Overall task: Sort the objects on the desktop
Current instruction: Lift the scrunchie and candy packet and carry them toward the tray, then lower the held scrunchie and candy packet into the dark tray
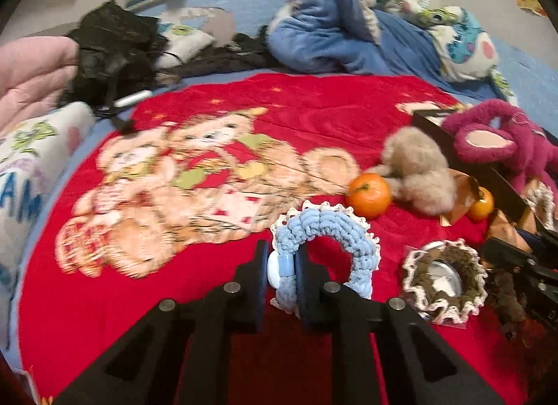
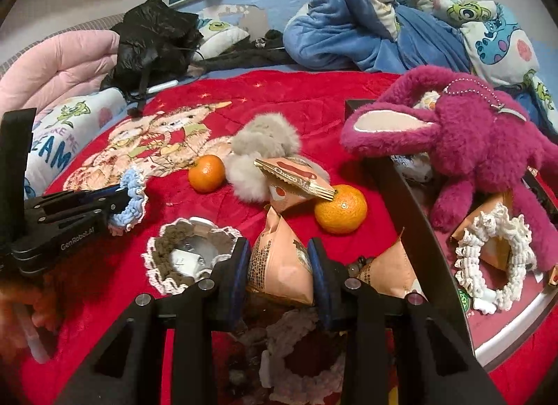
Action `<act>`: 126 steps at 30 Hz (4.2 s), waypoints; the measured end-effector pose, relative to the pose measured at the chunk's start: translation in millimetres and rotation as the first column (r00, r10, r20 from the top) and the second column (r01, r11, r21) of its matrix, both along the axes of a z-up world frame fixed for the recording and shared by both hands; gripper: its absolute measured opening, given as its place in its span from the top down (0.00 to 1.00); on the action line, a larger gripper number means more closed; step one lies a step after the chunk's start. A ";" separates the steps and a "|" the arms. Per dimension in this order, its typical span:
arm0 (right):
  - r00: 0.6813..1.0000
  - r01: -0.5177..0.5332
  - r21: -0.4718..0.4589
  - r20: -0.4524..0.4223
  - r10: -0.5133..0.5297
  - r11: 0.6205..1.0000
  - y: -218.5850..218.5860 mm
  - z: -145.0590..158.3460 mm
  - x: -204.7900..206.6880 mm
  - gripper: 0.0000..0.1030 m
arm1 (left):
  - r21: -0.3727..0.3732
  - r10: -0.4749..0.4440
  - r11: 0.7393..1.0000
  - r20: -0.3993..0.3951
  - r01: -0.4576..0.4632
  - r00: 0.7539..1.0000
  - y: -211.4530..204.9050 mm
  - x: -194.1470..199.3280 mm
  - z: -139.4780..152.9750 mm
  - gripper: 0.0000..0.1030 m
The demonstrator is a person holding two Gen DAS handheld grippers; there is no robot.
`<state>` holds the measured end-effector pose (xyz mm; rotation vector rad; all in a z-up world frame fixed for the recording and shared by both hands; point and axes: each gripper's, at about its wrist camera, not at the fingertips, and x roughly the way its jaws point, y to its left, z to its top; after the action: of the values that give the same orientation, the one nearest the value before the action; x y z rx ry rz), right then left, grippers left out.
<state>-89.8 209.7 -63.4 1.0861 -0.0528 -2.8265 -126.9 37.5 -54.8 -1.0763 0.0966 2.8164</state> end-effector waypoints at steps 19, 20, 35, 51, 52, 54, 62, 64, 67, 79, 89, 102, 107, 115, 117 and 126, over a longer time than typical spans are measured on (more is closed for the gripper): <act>0.998 0.002 -0.043 -0.060 -0.004 0.999 7.1 14.0 15.5 0.68 | 0.023 -0.025 0.999 -0.055 0.026 0.998 9.0 33.4 21.2 0.85; 0.998 0.004 -0.046 -0.066 -0.007 0.999 8.5 15.8 17.3 0.68 | 0.025 -0.033 0.999 -0.055 0.034 0.998 9.7 35.2 22.4 0.85; 0.992 0.025 -0.098 -0.117 -0.037 0.995 43.6 39.7 46.0 0.68 | 0.067 -0.132 0.989 -0.052 0.135 0.990 69.7 73.1 46.1 0.85; 0.977 0.140 -0.144 -0.140 -0.160 0.980 129.5 55.7 84.6 0.68 | 0.109 -0.282 0.952 -0.039 0.285 0.959 163.0 89.0 53.4 0.85; 0.975 0.152 -0.144 -0.138 -0.172 0.978 134.6 56.0 87.4 0.68 | 0.109 -0.288 0.951 -0.034 0.290 0.957 168.2 89.5 52.8 0.85; 0.972 0.168 -0.157 -0.139 -0.190 0.973 146.9 57.0 94.3 0.68 | 0.104 -0.292 0.950 -0.027 0.294 0.956 175.7 89.8 51.0 0.85; 0.964 0.202 -0.163 -0.139 -0.225 0.966 179.9 56.2 116.5 0.68 | 0.131 -0.348 0.929 -0.021 0.347 0.937 198.1 96.0 44.9 0.85; 0.962 0.211 -0.170 -0.139 -0.235 0.963 185.6 56.2 120.7 0.68 | 0.129 -0.368 0.920 -0.036 0.369 0.929 205.0 100.6 46.3 0.85; 0.961 0.212 -0.177 -0.141 -0.238 0.961 192.5 58.4 123.8 0.68 | 0.147 -0.391 0.908 -0.046 0.393 0.919 214.8 103.3 49.5 0.85; 0.961 0.196 -0.291 -0.132 -0.242 0.936 212.6 65.8 101.1 0.68 | 0.111 -0.428 0.896 -0.049 0.431 0.903 254.0 74.6 57.7 0.85; 0.964 0.262 -0.285 0.035 -0.264 0.922 218.1 40.0 70.7 0.68 | 0.126 -0.411 0.902 -0.033 0.412 0.911 274.3 40.0 40.6 0.85; 0.964 0.266 -0.207 0.061 -0.259 0.942 212.7 24.0 26.1 0.68 | 0.080 -0.427 0.897 -0.093 0.435 0.899 286.1 13.9 24.5 0.85; 0.956 0.293 -0.214 0.051 -0.289 0.932 222.5 22.7 15.8 0.68 | 0.099 -0.433 0.890 -0.117 0.444 0.894 286.6 7.7 18.8 0.85; 0.958 0.286 -0.202 0.035 -0.285 0.937 221.0 21.9 15.1 0.68 | 0.132 -0.437 0.882 -0.129 0.452 0.890 278.1 10.2 12.7 0.85; 0.959 0.282 -0.179 0.029 -0.282 0.942 217.2 22.3 16.5 0.68 | 0.130 -0.433 0.884 -0.133 0.449 0.892 277.5 10.9 12.8 0.85; 0.954 0.291 -0.060 -0.050 -0.294 0.955 199.7 23.0 29.3 0.68 | 0.126 -0.428 0.888 -0.132 0.443 0.894 277.1 12.0 12.0 0.85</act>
<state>-60.5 409.4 -40.4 1.0622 -0.3055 -3.0947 -114.9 314.6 -42.8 -0.7632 0.1138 2.4221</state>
